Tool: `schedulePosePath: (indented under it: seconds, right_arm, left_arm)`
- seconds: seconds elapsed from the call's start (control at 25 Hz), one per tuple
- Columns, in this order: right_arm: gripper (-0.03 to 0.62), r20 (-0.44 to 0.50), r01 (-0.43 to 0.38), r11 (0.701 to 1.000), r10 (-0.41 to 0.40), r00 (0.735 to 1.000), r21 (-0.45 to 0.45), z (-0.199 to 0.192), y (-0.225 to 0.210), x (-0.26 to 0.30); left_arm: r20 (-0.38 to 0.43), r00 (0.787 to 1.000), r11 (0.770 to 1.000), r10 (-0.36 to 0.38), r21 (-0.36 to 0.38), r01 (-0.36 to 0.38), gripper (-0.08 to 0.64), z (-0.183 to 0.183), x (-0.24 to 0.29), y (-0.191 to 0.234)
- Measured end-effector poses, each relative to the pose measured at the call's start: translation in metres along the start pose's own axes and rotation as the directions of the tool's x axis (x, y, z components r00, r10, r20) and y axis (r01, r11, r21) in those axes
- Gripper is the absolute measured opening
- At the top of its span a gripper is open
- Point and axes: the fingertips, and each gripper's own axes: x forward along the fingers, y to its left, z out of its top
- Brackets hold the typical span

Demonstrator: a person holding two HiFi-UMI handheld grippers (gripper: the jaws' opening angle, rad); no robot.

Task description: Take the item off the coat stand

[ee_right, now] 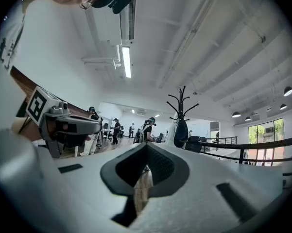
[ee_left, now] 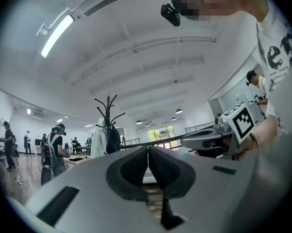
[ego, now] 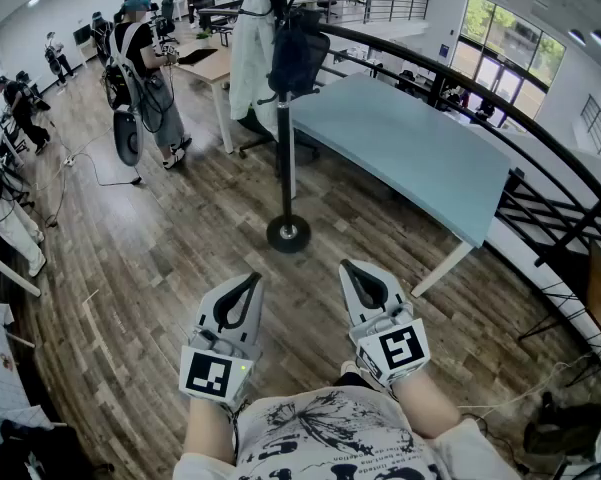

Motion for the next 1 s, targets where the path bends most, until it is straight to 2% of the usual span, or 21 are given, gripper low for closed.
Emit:
schedulePosePath:
  seconds: [0.36, 0.56, 0.72, 1.0]
  right_arm:
    - [-0.008, -0.008, 0.004, 1.000, -0.004, 1.000, 0.016, -0.007, 0.006, 0.001]
    - [-0.008, 0.024, 0.034, 0.998, -0.035, 0.999, 0.054, -0.004, 0.000, 0.001]
    - [-0.008, 0.005, 0.027, 0.998, -0.027, 1.000, 0.048, -0.012, -0.002, 0.002]
    - [-0.006, -0.028, 0.008, 0.997, -0.006, 1.000, 0.082, -0.036, -0.030, 0.037]
  left_arm:
    - [-0.011, 1.000, 1.000, -0.014, -0.006, 0.014, 0.005, -0.003, -0.003, -0.001]
    - [0.005, 1.000, 0.999, 0.011, -0.030, -0.011, 0.005, 0.000, -0.002, 0.007]
    - [0.023, 0.999, 0.998, 0.029, -0.053, -0.028, 0.005, -0.001, 0.001, 0.012]
    - [-0.011, 0.999, 0.998, 0.046, -0.052, -0.046, 0.005, -0.017, 0.035, 0.029]
